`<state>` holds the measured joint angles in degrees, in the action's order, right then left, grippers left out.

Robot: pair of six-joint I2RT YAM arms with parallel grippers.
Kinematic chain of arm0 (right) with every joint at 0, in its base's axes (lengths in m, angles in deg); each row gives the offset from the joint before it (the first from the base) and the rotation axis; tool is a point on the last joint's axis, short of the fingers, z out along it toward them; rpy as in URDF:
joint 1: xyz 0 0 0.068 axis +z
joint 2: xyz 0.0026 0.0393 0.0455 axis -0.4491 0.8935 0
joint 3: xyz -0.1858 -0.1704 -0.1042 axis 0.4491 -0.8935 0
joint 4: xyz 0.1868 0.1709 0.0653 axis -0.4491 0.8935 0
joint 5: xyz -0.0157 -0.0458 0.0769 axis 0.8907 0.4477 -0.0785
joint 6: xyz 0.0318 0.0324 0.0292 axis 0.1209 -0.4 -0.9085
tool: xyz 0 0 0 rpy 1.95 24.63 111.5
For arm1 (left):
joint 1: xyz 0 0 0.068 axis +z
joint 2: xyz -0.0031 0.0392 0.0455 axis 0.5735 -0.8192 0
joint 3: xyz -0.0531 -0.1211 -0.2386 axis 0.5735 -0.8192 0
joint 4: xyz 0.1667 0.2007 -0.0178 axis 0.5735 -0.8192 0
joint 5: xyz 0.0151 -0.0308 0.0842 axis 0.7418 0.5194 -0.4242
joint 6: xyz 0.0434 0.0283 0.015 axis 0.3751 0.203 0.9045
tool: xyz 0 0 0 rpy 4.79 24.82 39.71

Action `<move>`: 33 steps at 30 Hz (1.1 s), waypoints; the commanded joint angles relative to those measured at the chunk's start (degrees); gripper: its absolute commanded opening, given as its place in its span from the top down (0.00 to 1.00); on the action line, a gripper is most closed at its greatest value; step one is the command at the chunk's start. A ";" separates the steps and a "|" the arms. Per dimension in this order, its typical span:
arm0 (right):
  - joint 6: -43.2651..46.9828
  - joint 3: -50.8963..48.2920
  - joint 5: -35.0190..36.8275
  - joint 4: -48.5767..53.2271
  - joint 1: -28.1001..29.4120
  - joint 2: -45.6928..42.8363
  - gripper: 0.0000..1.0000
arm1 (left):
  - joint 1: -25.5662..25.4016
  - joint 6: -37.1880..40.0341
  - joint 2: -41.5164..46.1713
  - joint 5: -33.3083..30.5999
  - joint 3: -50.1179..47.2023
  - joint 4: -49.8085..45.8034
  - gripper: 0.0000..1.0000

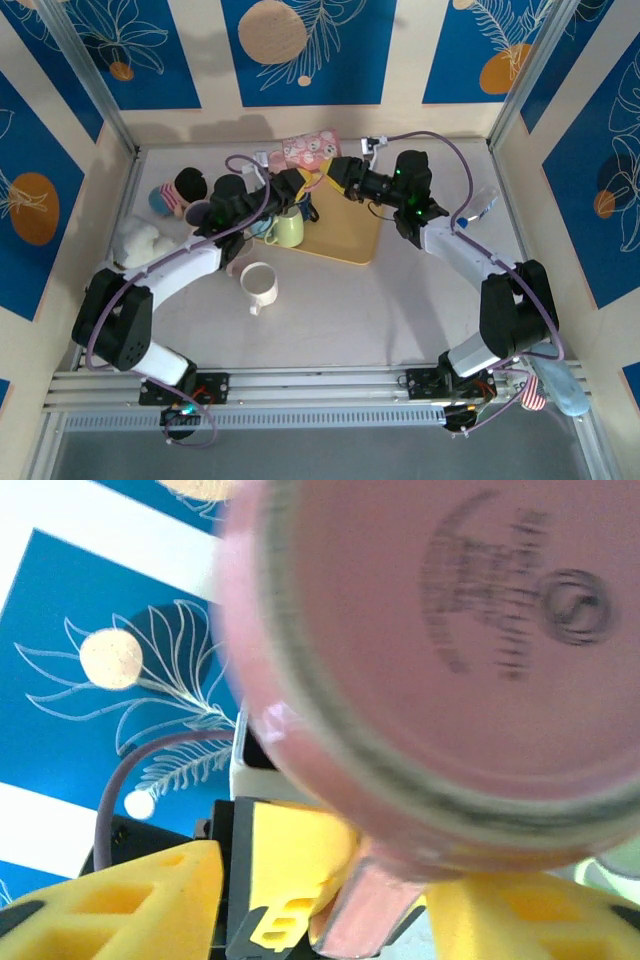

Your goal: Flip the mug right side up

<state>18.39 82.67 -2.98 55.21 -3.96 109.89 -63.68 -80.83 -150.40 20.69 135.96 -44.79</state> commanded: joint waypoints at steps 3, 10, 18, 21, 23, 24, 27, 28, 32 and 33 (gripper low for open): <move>7.31 0.97 0.91 8.60 -0.97 -3.70 0.25 | -0.36 2.85 0.82 0.07 0.99 4.73 1.00; 18.33 0.88 6.11 27.65 -3.64 -9.96 0.22 | -0.41 11.67 4.20 0.88 1.47 -4.19 1.00; 28.91 0.75 11.06 44.91 -8.48 -14.49 0.23 | -0.49 31.15 9.81 2.33 4.72 -27.34 1.00; 31.21 0.46 11.43 48.84 -10.52 -14.91 0.23 | -0.81 39.87 11.53 2.01 6.22 -36.99 1.00; 31.71 0.12 11.14 50.52 -11.92 -14.91 0.23 | -1.39 45.46 12.67 1.21 7.18 -42.74 1.00; 31.72 -0.16 10.90 50.84 -12.43 -14.82 0.23 | -1.74 47.55 13.18 0.77 7.32 -44.74 1.00; 31.58 -1.03 9.92 50.86 -13.64 -14.66 0.23 | -2.94 53.85 14.99 -0.47 7.93 -50.17 1.00; 31.47 -1.19 9.66 50.86 -13.94 -14.42 0.23 | -3.49 55.88 15.59 -1.01 8.09 -51.87 1.00; 31.20 -1.12 8.49 50.86 -14.39 -12.93 0.23 | -5.46 60.97 17.15 -4.21 9.16 -59.02 1.00; 31.12 -1.04 8.25 50.86 -14.37 -12.51 0.23 | -5.89 61.33 17.30 -4.98 9.59 -60.68 1.00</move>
<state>48.46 82.23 7.27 104.60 -18.15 96.69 -68.43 -26.71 -136.11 17.82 141.34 -103.13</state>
